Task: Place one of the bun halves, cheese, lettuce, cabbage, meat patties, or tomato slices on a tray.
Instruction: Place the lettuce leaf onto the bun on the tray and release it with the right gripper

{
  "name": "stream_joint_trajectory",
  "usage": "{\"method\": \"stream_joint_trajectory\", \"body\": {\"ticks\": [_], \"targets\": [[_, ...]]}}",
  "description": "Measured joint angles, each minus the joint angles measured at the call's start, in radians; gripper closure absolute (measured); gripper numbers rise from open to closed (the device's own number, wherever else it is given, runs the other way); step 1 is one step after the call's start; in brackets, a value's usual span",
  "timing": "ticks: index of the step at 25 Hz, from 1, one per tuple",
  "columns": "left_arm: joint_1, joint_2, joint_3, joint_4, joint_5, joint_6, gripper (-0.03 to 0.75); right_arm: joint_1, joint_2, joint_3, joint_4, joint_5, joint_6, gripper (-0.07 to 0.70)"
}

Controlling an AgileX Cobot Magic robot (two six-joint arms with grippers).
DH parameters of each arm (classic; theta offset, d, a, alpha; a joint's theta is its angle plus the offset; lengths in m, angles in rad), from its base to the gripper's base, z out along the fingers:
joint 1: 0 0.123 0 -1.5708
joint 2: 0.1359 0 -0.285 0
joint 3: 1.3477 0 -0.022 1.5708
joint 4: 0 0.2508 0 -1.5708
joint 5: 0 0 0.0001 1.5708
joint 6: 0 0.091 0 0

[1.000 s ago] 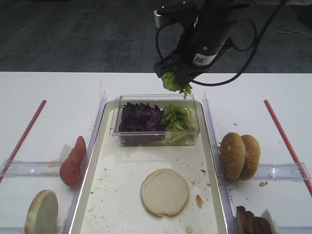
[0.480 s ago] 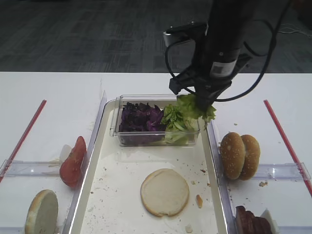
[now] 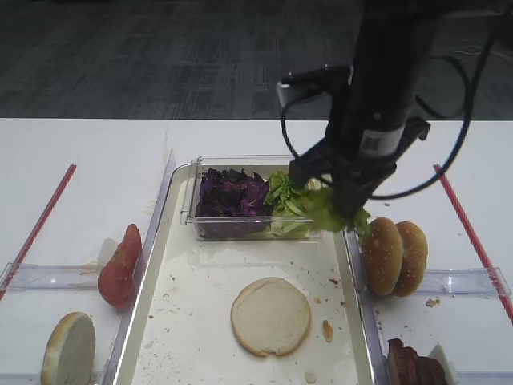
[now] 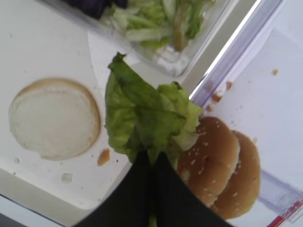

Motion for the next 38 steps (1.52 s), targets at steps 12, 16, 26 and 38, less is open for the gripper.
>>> {"method": "stream_joint_trajectory", "body": {"ticks": [12, 16, 26, 38], "targets": [[0.0, 0.0, 0.0, 0.0, 0.0, 0.0, 0.182, 0.282, -0.047, 0.134, 0.002, -0.098, 0.058, 0.588], [0.0, 0.0, 0.0, 0.0, 0.0, 0.0, 0.182, 0.299, -0.025, 0.134, 0.013, -0.126, 0.064, 0.588], [0.0, 0.0, 0.0, 0.0, 0.0, 0.0, 0.182, 0.301, 0.056, 0.134, 0.011, -0.144, 0.064, 0.588], [0.0, 0.0, 0.0, 0.0, 0.0, 0.0, 0.182, 0.301, 0.079, 0.134, 0.007, -0.151, 0.062, 0.567]]}}
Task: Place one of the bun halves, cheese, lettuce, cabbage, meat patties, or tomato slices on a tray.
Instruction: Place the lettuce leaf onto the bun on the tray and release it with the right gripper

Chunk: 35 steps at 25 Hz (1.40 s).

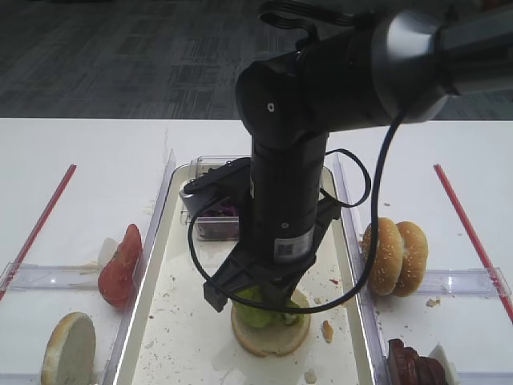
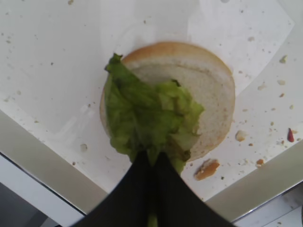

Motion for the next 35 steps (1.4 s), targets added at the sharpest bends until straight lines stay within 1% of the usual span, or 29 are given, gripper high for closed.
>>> {"method": "stream_joint_trajectory", "body": {"ticks": [3, 5, 7, 11, 13, 15, 18, 25, 32, 35], "targets": [[0.0, 0.0, 0.0, 0.0, 0.0, 0.0, 0.182, 0.0, 0.0, 0.0, 0.0, -0.004, 0.0, 0.513], [0.0, 0.0, 0.0, 0.0, 0.0, 0.0, 0.182, 0.0, 0.0, 0.0, 0.0, -0.008, 0.0, 0.455], [0.0, 0.0, 0.0, 0.0, 0.0, 0.0, 0.182, 0.0, 0.0, 0.0, 0.0, -0.01, 0.0, 0.384], [0.0, 0.0, 0.0, 0.0, 0.0, 0.0, 0.182, 0.0, 0.0, 0.0, 0.0, -0.01, 0.0, 0.181], [0.0, 0.0, 0.0, 0.0, 0.0, 0.0, 0.182, 0.0, 0.0, 0.0, 0.0, -0.014, 0.0, 0.111], [0.0, 0.0, 0.0, 0.0, 0.0, 0.0, 0.182, 0.0, 0.0, 0.0, 0.0, -0.018, 0.0, 0.076], [0.0, 0.0, 0.0, 0.0, 0.0, 0.0, 0.182, 0.0, 0.0, 0.0, 0.0, -0.025, 0.0, 0.06], [0.0, 0.0, 0.0, 0.0, 0.0, 0.0, 0.181, 0.0, -0.013, 0.0, 0.0, -0.021, 0.0, 0.059], [0.0, 0.0, 0.0, 0.0, 0.0, 0.0, 0.182, 0.0, -0.188, 0.0, -0.007, -0.01, 0.002, 0.059], [0.0, 0.0, 0.0, 0.0, 0.0, 0.0, 0.182, 0.0, -0.225, 0.0, -0.014, -0.002, 0.002, 0.059]]}}
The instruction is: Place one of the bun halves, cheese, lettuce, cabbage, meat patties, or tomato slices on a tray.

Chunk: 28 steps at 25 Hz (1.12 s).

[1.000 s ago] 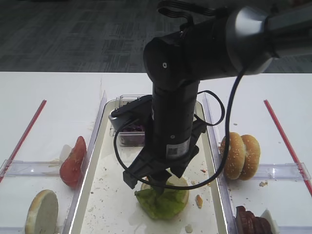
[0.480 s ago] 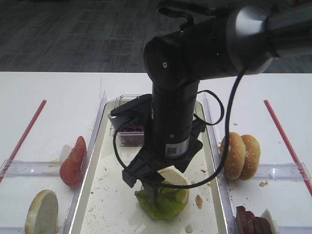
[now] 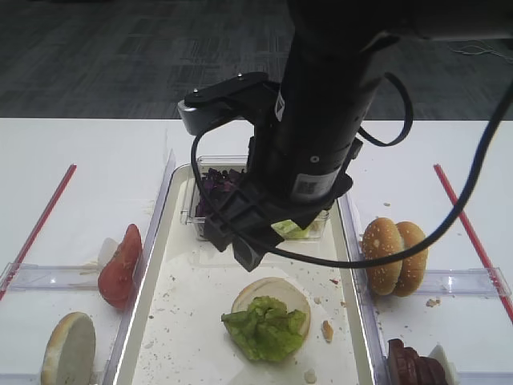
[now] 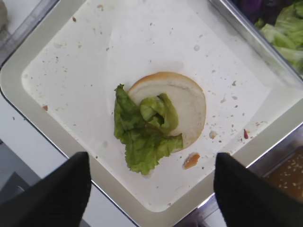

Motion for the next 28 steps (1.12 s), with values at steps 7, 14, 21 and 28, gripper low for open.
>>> {"method": "stream_joint_trajectory", "body": {"ticks": [7, 14, 21, 28], "targets": [[0.0, 0.0, 0.0, 0.0, 0.0, 0.0, 0.182, -0.036, -0.002, 0.0, -0.035, 0.006, 0.011, 0.059], [0.0, 0.0, 0.0, 0.0, 0.0, 0.0, 0.182, -0.239, -0.002, 0.0, -0.037, 0.03, 0.003, 0.058], [0.0, 0.0, 0.0, 0.0, 0.0, 0.0, 0.182, -0.548, -0.002, 0.0, -0.068, 0.066, -0.003, 0.058], [0.0, 0.0, 0.0, 0.0, 0.0, 0.0, 0.182, -0.81, -0.002, 0.0, -0.081, 0.12, -0.001, 0.058]]}}
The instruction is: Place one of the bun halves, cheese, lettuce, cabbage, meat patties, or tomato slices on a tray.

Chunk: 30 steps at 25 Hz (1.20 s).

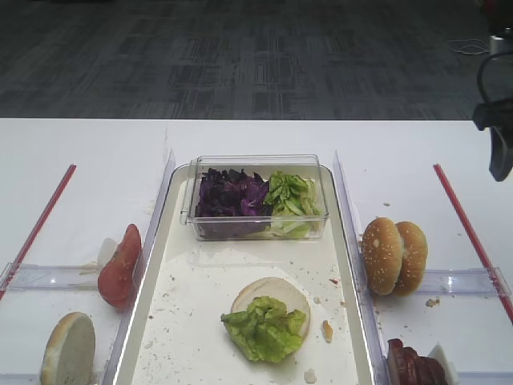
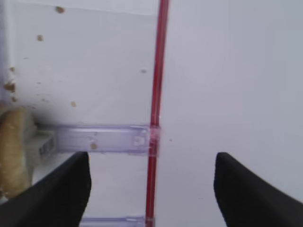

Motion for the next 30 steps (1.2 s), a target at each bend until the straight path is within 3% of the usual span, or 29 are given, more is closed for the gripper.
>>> {"method": "stream_joint_trajectory", "body": {"ticks": [3, 11, 22, 30], "targets": [[0.0, 0.0, 0.0, 0.0, 0.0, 0.0, 0.182, -0.047, 0.0, 0.0, -0.002, 0.024, -0.002, 0.058], [0.0, 0.0, 0.0, 0.0, 0.0, 0.0, 0.182, -0.055, -0.03, 0.036, 0.002, 0.033, -0.008, 0.058], [0.0, 0.0, 0.0, 0.0, 0.0, 0.0, 0.182, -0.055, -0.456, 0.5, 0.042, 0.018, -0.058, 0.058], [0.0, 0.0, 0.0, 0.0, 0.0, 0.0, 0.182, -0.056, -0.876, 0.705, 0.042, 0.016, -0.062, 0.058]]}}
